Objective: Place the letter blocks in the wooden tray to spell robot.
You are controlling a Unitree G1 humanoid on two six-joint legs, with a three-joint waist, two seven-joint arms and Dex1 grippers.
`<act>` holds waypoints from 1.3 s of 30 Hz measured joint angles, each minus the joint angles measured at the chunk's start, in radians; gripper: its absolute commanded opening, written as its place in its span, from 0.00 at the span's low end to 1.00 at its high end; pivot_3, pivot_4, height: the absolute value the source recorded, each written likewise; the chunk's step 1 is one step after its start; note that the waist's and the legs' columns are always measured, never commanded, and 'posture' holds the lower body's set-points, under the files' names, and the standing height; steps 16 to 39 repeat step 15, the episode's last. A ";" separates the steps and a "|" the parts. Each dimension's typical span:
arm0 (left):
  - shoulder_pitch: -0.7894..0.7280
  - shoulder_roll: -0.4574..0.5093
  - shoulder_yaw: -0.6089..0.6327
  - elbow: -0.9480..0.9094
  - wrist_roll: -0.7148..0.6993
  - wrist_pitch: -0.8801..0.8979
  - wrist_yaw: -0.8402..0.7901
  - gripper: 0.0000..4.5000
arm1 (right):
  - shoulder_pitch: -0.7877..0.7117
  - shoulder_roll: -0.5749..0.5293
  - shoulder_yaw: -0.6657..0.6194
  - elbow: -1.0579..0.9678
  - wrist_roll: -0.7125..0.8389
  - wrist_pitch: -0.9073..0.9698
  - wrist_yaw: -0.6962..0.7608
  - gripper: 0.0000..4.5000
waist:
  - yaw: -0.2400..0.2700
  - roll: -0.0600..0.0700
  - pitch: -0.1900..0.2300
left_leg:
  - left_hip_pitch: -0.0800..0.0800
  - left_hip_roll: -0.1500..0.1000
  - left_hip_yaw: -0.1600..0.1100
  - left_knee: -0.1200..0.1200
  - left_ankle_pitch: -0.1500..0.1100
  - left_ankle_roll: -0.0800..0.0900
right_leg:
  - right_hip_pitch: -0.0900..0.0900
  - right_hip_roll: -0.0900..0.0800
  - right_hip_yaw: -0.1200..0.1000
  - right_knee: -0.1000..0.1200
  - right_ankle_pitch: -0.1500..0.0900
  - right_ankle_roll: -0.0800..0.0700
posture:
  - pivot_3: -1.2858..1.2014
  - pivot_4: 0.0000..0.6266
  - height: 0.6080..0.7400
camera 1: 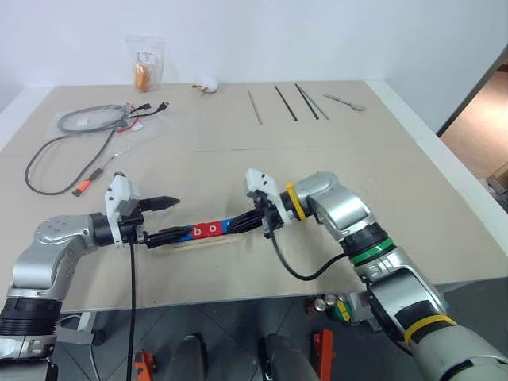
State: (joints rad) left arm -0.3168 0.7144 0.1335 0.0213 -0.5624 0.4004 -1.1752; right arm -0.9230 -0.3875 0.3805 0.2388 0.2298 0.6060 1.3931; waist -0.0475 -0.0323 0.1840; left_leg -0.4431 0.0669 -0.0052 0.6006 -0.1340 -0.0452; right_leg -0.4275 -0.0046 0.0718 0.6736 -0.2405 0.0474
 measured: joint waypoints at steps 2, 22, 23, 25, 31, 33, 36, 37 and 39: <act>0.010 0.004 0.022 -0.012 -0.020 0.024 0.011 1.00 | 0.007 -0.040 -0.013 -0.065 0.024 0.029 0.012 0.01 | 0.000 0.000 0.000 | 0.000 0.000 0.000 0.000 0.000 0.000 | 0.000 0.000 0.000 0.000 -0.001 0.000 | 0.52 0.24 1.00; 0.318 0.103 0.218 -0.163 -0.067 0.077 0.032 1.00 | 0.301 -0.299 -0.260 -0.348 0.110 0.100 -0.144 0.01 | 0.000 0.000 0.000 | 0.000 0.000 0.002 -0.001 -0.002 -0.003 | -0.003 -0.003 0.000 0.000 -0.004 -0.005 | 0.52 0.24 1.00; 0.318 0.103 0.218 -0.163 -0.067 0.077 0.032 1.00 | 0.301 -0.299 -0.260 -0.348 0.110 0.100 -0.144 0.01 | 0.000 0.000 0.000 | 0.000 0.000 0.002 -0.001 -0.002 -0.003 | -0.003 -0.003 0.000 0.000 -0.004 -0.005 | 0.52 0.24 1.00; 0.318 0.103 0.218 -0.163 -0.067 0.077 0.032 1.00 | 0.301 -0.299 -0.260 -0.348 0.110 0.100 -0.144 0.01 | 0.000 0.000 0.000 | 0.000 0.000 0.002 -0.001 -0.002 -0.003 | -0.003 -0.003 0.000 0.000 -0.004 -0.005 | 0.52 0.24 1.00; 0.318 0.103 0.218 -0.163 -0.067 0.077 0.032 1.00 | 0.301 -0.299 -0.260 -0.348 0.110 0.100 -0.144 0.01 | 0.000 0.000 0.000 | 0.000 0.000 0.002 -0.001 -0.002 -0.003 | -0.003 -0.003 0.000 0.000 -0.004 -0.005 | 0.52 0.24 1.00; 0.318 0.103 0.218 -0.163 -0.067 0.077 0.032 1.00 | 0.301 -0.299 -0.260 -0.348 0.110 0.100 -0.144 0.01 | 0.000 0.000 0.000 | 0.000 0.000 0.002 -0.001 -0.002 -0.003 | -0.003 -0.003 0.000 0.000 -0.004 -0.005 | 0.52 0.24 1.00; 0.318 0.103 0.218 -0.163 -0.067 0.077 0.032 1.00 | 0.301 -0.299 -0.260 -0.348 0.110 0.100 -0.144 0.01 | 0.000 0.000 0.000 | 0.000 0.000 0.002 -0.001 -0.002 -0.003 | -0.003 -0.003 0.000 0.000 -0.004 -0.005 | 0.52 0.24 1.00; 0.318 0.103 0.218 -0.163 -0.067 0.077 0.032 1.00 | 0.301 -0.299 -0.260 -0.348 0.110 0.100 -0.144 0.01 | 0.000 0.000 0.000 | 0.000 0.000 0.002 -0.001 -0.002 -0.003 | -0.003 -0.003 0.000 0.000 -0.004 -0.005 | 0.52 0.24 1.00; 0.318 0.103 0.218 -0.163 -0.067 0.077 0.032 1.00 | 0.301 -0.299 -0.260 -0.348 0.110 0.100 -0.144 0.01 | 0.000 0.000 0.000 | 0.000 0.000 0.002 -0.001 -0.002 -0.003 | -0.003 -0.003 0.000 0.000 -0.004 -0.005 | 0.52 0.24 1.00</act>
